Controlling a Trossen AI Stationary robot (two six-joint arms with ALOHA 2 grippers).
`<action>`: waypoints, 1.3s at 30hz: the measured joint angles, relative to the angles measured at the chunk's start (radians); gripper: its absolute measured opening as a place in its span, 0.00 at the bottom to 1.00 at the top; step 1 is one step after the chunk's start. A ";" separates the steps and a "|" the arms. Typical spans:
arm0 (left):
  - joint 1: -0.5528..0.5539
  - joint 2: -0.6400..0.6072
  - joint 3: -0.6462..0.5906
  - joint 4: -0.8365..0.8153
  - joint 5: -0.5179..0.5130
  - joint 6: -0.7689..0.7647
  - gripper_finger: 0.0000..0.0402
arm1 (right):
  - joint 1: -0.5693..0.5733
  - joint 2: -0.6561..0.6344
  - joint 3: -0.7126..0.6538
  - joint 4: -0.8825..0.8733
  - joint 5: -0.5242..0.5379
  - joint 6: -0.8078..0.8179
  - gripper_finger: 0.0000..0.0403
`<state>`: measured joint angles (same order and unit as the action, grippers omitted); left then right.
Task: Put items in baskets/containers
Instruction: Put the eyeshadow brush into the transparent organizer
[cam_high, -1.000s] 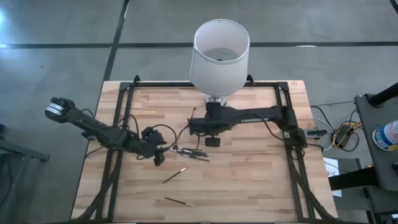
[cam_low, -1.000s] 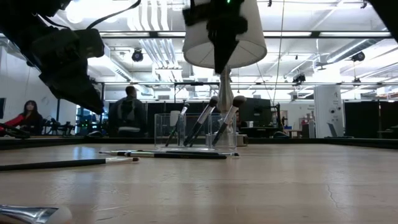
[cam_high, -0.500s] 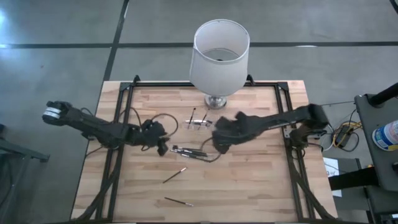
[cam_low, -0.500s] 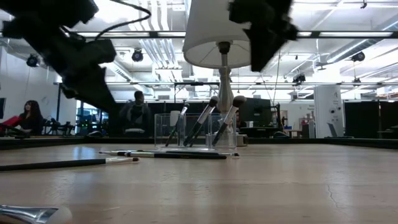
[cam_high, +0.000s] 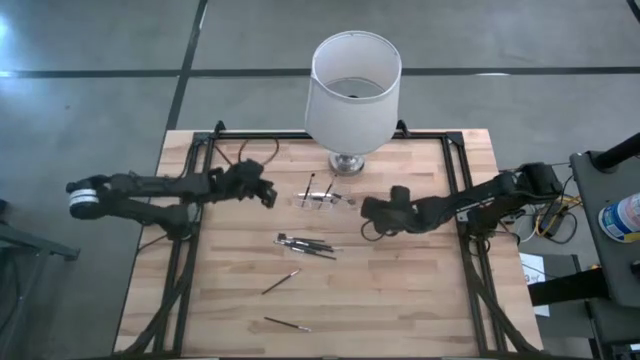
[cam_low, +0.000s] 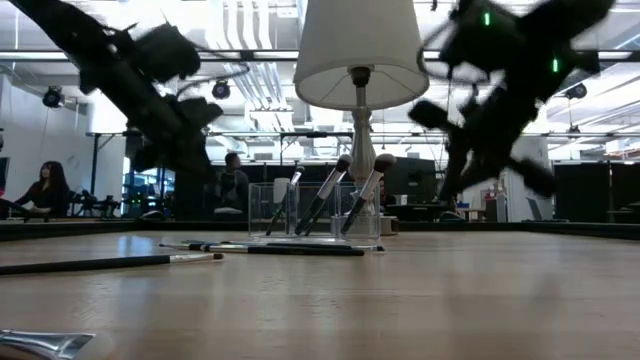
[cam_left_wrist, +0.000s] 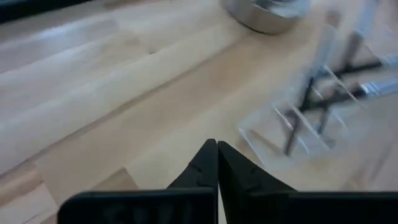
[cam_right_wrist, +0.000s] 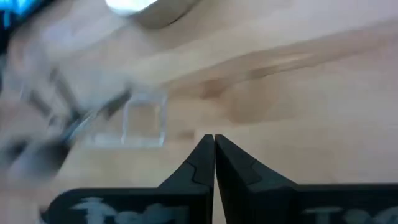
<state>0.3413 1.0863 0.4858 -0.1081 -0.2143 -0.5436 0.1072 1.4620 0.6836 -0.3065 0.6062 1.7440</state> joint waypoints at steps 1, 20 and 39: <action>0.040 0.015 0.000 0.017 0.039 -0.015 0.00 | -0.013 0.005 -0.041 0.073 0.000 0.038 0.02; 0.231 0.515 0.152 0.386 0.477 -0.247 0.00 | -0.352 0.049 -0.183 0.681 -0.260 -0.162 0.02; 0.071 0.517 0.149 0.336 0.409 -0.271 0.00 | -0.338 0.208 -0.013 0.605 -0.490 -0.281 0.02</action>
<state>0.4124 1.6038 0.6344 0.2278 0.1944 -0.8143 -0.2304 1.6701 0.6707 0.2989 0.1164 1.4630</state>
